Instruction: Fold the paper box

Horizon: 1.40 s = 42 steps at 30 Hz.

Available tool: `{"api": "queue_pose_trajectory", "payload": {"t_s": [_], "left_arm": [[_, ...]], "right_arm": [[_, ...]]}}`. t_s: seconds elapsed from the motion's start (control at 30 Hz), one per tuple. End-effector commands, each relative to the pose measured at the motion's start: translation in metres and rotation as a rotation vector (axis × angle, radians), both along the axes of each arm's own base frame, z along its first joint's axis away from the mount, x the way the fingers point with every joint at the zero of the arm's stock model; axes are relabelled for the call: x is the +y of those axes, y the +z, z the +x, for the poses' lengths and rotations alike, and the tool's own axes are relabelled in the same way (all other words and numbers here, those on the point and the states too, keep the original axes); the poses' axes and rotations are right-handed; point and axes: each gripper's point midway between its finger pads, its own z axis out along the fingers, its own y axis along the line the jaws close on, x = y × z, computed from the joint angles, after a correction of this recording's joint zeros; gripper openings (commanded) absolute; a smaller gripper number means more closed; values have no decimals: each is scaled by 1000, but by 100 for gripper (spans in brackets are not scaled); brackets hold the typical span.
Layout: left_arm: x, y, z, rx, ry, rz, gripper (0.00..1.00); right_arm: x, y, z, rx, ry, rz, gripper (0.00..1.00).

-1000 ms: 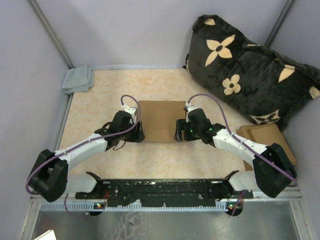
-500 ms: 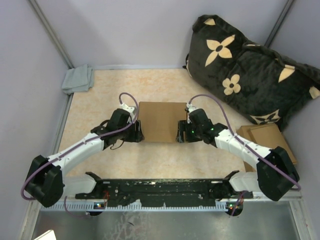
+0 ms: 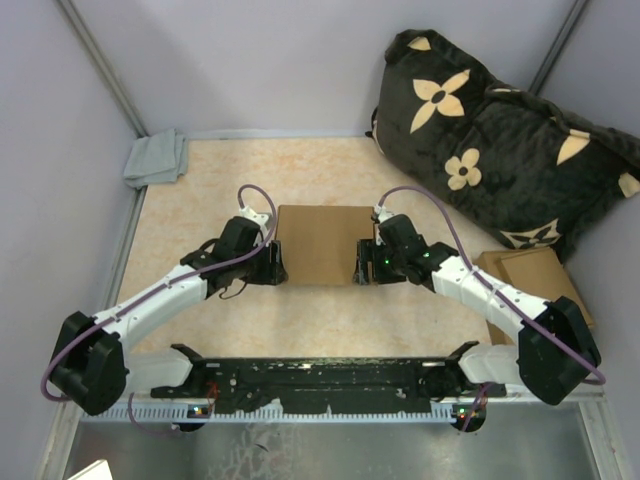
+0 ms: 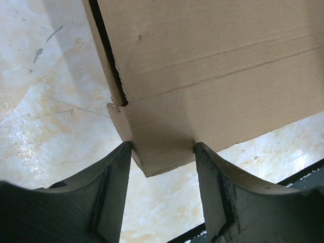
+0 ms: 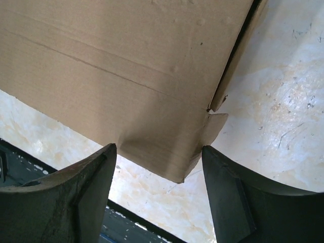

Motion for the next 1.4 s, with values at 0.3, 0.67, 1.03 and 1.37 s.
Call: {"api": "queue_pose_trajectory", "payload": {"t_s": [0.3,0.67,1.03,1.37], "left_arm": [[-9,12,1,-13,-13,-41,59],[-10,4,1,-1,-13,-38,59],[-18,18,-7,11,-53,-95,58],[-16,7,-5,16,-41,-75,57]], "right_arm": [[24,25,4,-38,51,110,69],[20,13,9,-41,40,71,68],[19,18,8,-42,36,71,68],[15,12,10,-50,30,48,68]]}}
